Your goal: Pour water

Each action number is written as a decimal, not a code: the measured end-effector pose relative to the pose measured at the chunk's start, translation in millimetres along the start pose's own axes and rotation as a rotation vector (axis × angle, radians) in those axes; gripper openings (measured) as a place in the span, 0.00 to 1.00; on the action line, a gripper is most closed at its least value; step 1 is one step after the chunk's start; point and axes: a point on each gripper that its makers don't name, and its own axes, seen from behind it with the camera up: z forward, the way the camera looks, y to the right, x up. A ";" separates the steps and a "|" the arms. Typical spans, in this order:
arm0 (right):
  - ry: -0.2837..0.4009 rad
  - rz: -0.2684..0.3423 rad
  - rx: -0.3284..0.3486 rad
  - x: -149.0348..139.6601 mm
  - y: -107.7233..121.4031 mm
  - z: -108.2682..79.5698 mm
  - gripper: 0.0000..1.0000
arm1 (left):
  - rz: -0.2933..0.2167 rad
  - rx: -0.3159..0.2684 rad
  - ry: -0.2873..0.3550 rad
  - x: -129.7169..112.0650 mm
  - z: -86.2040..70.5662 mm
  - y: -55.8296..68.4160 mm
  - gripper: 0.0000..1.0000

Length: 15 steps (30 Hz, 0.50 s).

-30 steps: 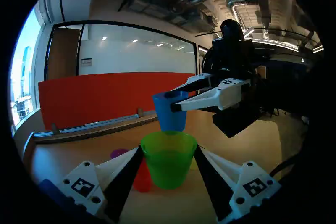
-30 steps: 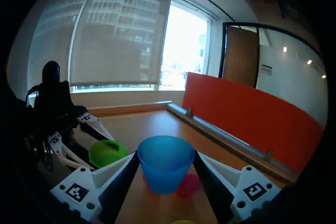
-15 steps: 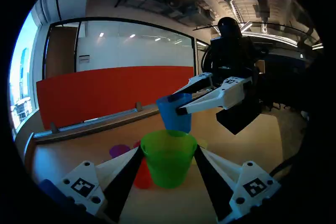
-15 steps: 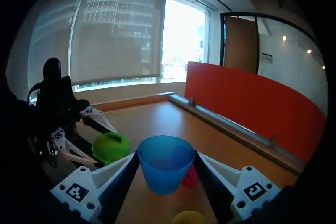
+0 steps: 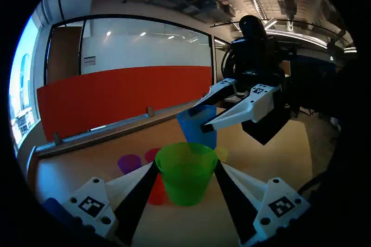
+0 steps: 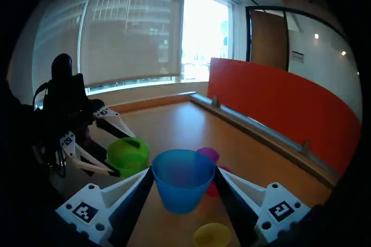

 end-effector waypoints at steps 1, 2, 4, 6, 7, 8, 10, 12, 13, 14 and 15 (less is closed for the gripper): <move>-0.005 -0.001 0.000 -2.5 -0.1 -0.2 0.92 | 0.000 -0.002 -0.004 -1.1 0.4 0.1 0.87; -0.010 -0.001 0.001 -5.2 -0.2 -0.4 0.92 | 0.001 -0.004 -0.008 -2.3 0.8 0.3 0.87; -0.019 0.000 0.003 -10.1 -0.8 -0.7 0.92 | 0.002 -0.006 -0.015 -4.4 1.8 0.4 0.87; -0.030 0.001 0.006 -15.3 -1.6 -1.1 0.92 | 0.003 -0.009 -0.022 -6.8 3.0 0.4 0.87; -0.035 0.001 0.007 -18.1 -2.2 -1.2 0.93 | 0.003 -0.010 -0.026 -8.0 3.6 0.6 0.87; -0.041 0.001 0.009 -21.2 -2.8 -1.3 0.93 | 0.003 -0.012 -0.030 -9.4 4.3 0.7 0.87; -0.049 -0.001 0.011 -26.0 -3.5 -1.5 0.92 | 0.004 -0.016 -0.037 -12.0 5.4 1.0 0.87; -0.056 -0.003 0.011 -30.7 -4.0 -1.8 0.93 | 0.004 -0.018 -0.045 -14.9 6.6 1.3 0.87; -0.059 -0.003 0.012 -32.7 -4.3 -1.9 0.93 | 0.006 -0.020 -0.049 -16.1 7.3 1.6 0.87; -0.062 -0.004 0.013 -34.8 -4.7 -2.0 0.93 | 0.008 -0.021 -0.053 -17.5 8.0 1.9 0.87; -0.065 -0.004 0.014 -36.8 -5.1 -2.1 0.93 | 0.009 -0.022 -0.056 -18.7 8.7 2.1 0.87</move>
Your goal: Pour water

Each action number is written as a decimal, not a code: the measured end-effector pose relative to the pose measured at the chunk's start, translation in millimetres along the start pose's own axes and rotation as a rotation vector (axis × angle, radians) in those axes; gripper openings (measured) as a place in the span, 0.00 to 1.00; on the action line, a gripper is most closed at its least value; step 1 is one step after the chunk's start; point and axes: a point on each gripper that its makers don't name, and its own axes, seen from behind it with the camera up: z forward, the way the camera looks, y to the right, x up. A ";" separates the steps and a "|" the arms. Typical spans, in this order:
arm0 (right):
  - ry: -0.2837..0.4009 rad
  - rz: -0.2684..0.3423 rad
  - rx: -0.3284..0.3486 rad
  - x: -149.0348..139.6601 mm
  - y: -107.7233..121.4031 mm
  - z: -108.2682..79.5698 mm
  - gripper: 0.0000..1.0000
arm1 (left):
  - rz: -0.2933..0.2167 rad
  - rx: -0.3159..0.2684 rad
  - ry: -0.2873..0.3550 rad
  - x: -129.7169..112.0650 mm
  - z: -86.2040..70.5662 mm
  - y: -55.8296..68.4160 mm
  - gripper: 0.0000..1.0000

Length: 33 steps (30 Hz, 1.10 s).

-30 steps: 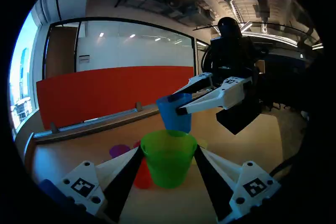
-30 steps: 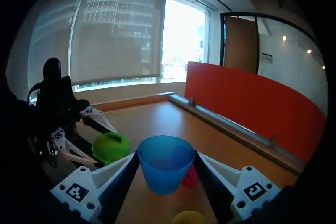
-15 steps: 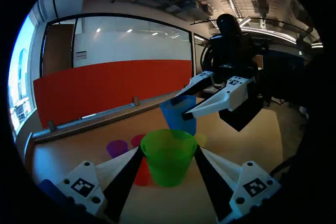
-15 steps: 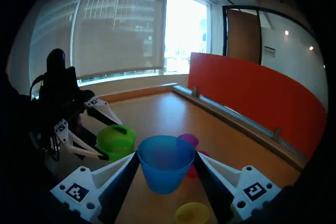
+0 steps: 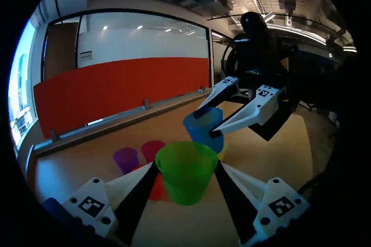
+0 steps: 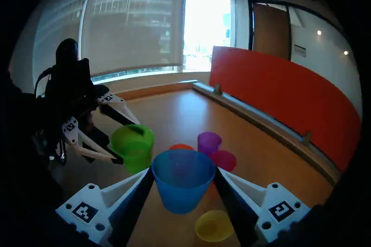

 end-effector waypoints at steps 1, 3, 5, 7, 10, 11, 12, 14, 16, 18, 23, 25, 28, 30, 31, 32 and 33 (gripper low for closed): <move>-0.003 0.000 0.001 -2.0 -0.4 0.1 0.93 | 0.001 -0.001 -0.003 -1.1 0.8 0.2 0.87; -0.009 0.001 0.004 -6.4 -1.4 0.3 0.93 | 0.001 -0.003 -0.009 -3.4 2.5 0.5 0.87; -0.016 0.003 0.008 -11.0 -2.7 0.3 0.93 | -0.001 -0.006 -0.016 -5.7 4.0 1.0 0.87; -0.023 0.004 0.011 -15.8 -3.6 0.4 0.93 | -0.002 -0.008 -0.023 -8.5 5.5 1.4 0.87; -0.035 0.007 0.014 -23.5 -4.6 0.7 0.93 | -0.003 -0.009 -0.035 -13.2 7.9 1.5 0.87; -0.039 0.007 0.015 -26.1 -4.8 0.9 0.93 | -0.003 -0.010 -0.039 -14.9 8.6 1.3 0.87; -0.042 0.008 0.016 -28.4 -5.1 1.0 0.93 | -0.003 -0.010 -0.043 -16.4 9.3 1.2 0.86; -0.046 0.009 0.020 -32.7 -6.6 1.1 0.93 | -0.005 -0.012 -0.052 -19.7 11.2 0.9 0.87; -0.050 0.010 0.024 -37.0 -7.7 1.6 0.93 | -0.007 -0.014 -0.060 -22.9 13.1 1.1 0.87; -0.055 0.010 0.028 -41.9 -8.9 2.3 0.93 | -0.008 -0.017 -0.069 -26.5 15.3 1.7 0.87; -0.072 0.006 0.037 -55.3 -11.4 3.7 0.93 | -0.010 -0.028 -0.091 -35.7 21.2 4.0 0.87; -0.079 0.002 0.040 -59.5 -12.5 4.4 0.93 | -0.011 -0.032 -0.099 -38.9 23.8 4.8 0.87; -0.088 -0.003 0.046 -65.5 -14.5 5.9 0.92 | -0.013 -0.036 -0.110 -43.6 27.7 5.6 0.86; -0.094 -0.005 0.052 -69.2 -16.2 7.2 0.93 | -0.015 -0.039 -0.117 -46.9 30.3 6.0 0.87; -0.096 -0.006 0.054 -70.5 -17.0 7.9 0.93 | -0.015 -0.041 -0.120 -48.2 31.2 6.4 0.87; -0.097 -0.006 0.057 -72.0 -17.8 8.8 0.93 | -0.015 -0.044 -0.124 -49.7 32.3 6.7 0.87; -0.099 -0.007 0.059 -73.2 -18.6 9.5 0.93 | -0.015 -0.045 -0.126 -50.8 33.1 7.0 0.87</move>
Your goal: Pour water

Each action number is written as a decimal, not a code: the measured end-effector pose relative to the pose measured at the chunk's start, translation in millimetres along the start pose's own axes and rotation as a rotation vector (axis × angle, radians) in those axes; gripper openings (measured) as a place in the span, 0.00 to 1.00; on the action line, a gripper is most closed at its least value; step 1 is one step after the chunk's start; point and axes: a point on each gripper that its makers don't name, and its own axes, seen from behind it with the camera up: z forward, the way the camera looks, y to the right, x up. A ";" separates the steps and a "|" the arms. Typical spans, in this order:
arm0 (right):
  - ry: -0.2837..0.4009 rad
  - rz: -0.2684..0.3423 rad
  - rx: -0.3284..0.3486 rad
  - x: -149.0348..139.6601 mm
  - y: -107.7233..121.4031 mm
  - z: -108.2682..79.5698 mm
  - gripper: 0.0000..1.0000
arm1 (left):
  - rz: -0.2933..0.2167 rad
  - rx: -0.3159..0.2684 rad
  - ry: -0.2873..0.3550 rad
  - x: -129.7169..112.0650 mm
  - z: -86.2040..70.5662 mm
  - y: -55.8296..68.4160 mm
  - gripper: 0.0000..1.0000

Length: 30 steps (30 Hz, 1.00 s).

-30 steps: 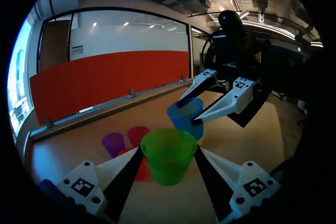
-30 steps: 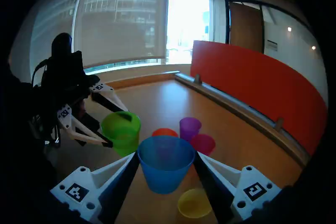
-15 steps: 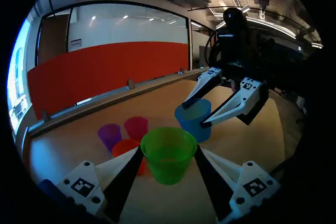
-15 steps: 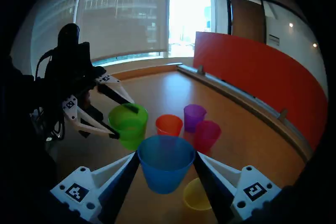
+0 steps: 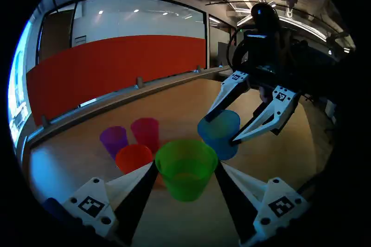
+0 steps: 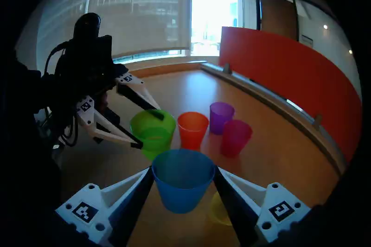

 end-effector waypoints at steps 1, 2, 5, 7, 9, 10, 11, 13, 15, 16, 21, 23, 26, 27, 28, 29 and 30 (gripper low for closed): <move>-0.001 -0.001 0.002 -1.0 -0.6 0.8 0.92 | 0.000 -0.001 -0.002 -0.8 0.7 0.1 0.86; -0.002 -0.003 0.005 -2.0 -1.4 1.6 0.92 | 0.000 -0.002 -0.004 -1.7 1.5 0.1 0.87; -0.007 -0.009 0.010 -6.2 -2.7 3.6 0.93 | -0.001 -0.004 -0.012 -4.5 3.1 -0.4 0.87; -0.011 -0.014 0.012 -8.9 -3.6 4.9 0.93 | -0.001 -0.004 -0.017 -6.6 4.0 -0.8 0.87; -0.016 -0.020 0.015 -11.5 -4.6 6.3 0.93 | -0.002 -0.004 -0.022 -9.0 4.9 -1.2 0.87; -0.017 -0.022 0.016 -12.3 -5.2 6.9 0.92 | -0.002 -0.005 -0.023 -9.8 5.3 -1.3 0.87; -0.018 -0.024 0.018 -13.2 -5.8 7.6 0.92 | -0.002 -0.005 -0.025 -10.7 5.7 -1.4 0.87; -0.020 -0.028 0.018 -14.8 -6.5 8.8 0.92 | -0.002 -0.009 -0.029 -12.4 6.7 -0.9 0.87; -0.022 -0.032 0.017 -16.5 -7.0 10.2 0.92 | -0.003 -0.014 -0.033 -14.3 7.8 -0.2 0.87; -0.023 -0.034 0.017 -17.6 -7.2 10.8 0.92 | -0.002 -0.015 -0.035 -15.4 8.5 0.0 0.87; -0.032 -0.043 0.019 -23.9 -9.1 13.4 0.93 | 0.001 -0.016 -0.048 -21.0 11.6 -0.2 0.86; -0.037 -0.047 0.020 -26.3 -9.7 14.2 0.93 | 0.000 -0.016 -0.053 -23.2 12.7 -0.8 0.86; -0.043 -0.053 0.021 -29.3 -10.7 15.4 0.93 | -0.001 -0.018 -0.064 -27.2 13.8 -1.6 0.87; -0.044 -0.055 0.022 -30.1 -11.0 15.8 0.93 | -0.001 -0.019 -0.068 -28.3 14.1 -1.9 0.87; -0.045 -0.056 0.023 -30.8 -11.5 16.1 0.93 | -0.001 -0.019 -0.071 -29.3 14.3 -2.0 0.87; -0.046 -0.057 0.024 -31.5 -12.0 16.6 0.93 | 0.000 -0.019 -0.075 -30.3 14.6 -2.3 0.87; -0.047 -0.058 0.024 -32.2 -12.4 17.0 0.93 | 0.001 -0.019 -0.078 -31.2 14.9 -2.5 0.86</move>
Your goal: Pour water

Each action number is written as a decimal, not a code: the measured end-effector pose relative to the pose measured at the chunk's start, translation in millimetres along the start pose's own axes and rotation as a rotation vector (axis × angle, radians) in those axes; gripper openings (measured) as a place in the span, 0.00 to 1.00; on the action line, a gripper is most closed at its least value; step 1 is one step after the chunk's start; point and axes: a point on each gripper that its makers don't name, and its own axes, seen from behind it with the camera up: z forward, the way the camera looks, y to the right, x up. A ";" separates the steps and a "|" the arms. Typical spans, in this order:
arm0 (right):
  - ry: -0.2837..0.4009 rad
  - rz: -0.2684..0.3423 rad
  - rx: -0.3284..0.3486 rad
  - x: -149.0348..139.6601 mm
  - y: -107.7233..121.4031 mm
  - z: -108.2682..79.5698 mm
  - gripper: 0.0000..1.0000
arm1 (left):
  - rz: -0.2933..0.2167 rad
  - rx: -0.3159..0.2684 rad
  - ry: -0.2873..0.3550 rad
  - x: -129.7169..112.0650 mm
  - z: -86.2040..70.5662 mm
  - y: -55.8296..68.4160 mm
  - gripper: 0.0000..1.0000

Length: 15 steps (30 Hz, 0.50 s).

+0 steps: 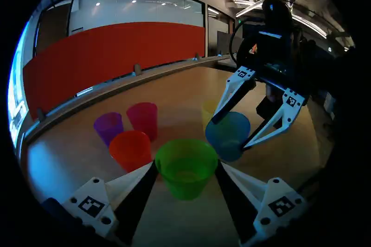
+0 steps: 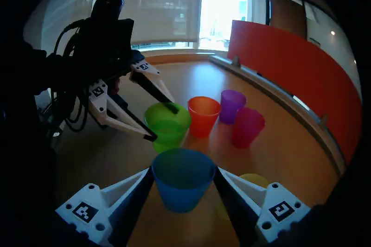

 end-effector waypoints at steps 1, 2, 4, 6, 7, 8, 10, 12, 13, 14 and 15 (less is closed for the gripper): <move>-0.001 -0.001 0.001 -0.6 -0.3 0.5 0.92 | 0.001 0.000 -0.003 -0.8 0.2 -0.2 0.86; -0.002 -0.002 0.002 -1.2 -0.6 1.1 0.92 | 0.002 0.001 -0.006 -1.7 0.5 -0.5 0.86; -0.004 -0.005 0.003 -2.2 -0.9 2.0 0.92 | 0.004 0.001 -0.012 -3.2 0.9 -0.8 0.86; -0.007 -0.008 0.003 -3.2 -1.1 2.8 0.93 | 0.006 0.001 -0.019 -4.8 1.2 -1.0 0.86; -0.007 -0.010 0.004 -3.4 -1.3 3.1 0.93 | 0.006 0.000 -0.024 -5.7 1.4 -0.9 0.86; -0.006 -0.012 0.004 -3.7 -1.5 3.5 0.93 | 0.006 -0.001 -0.029 -6.8 1.6 -0.8 0.86; -0.006 -0.014 0.006 -3.9 -2.6 4.4 0.93 | 0.007 -0.001 -0.039 -8.9 2.0 -0.8 0.86; -0.006 -0.017 0.010 -4.0 -4.0 5.5 0.93 | 0.008 -0.001 -0.049 -11.1 2.4 -0.9 0.86; -0.006 -0.018 0.011 -4.2 -4.5 6.0 0.93 | 0.010 -0.001 -0.052 -11.9 2.6 -1.0 0.86; -0.006 -0.019 0.012 -4.5 -5.0 6.6 0.93 | 0.011 0.000 -0.057 -12.8 2.8 -1.2 0.86; -0.006 -0.020 0.013 -4.8 -5.4 7.1 0.93 | 0.012 0.000 -0.060 -13.5 3.1 -1.2 0.86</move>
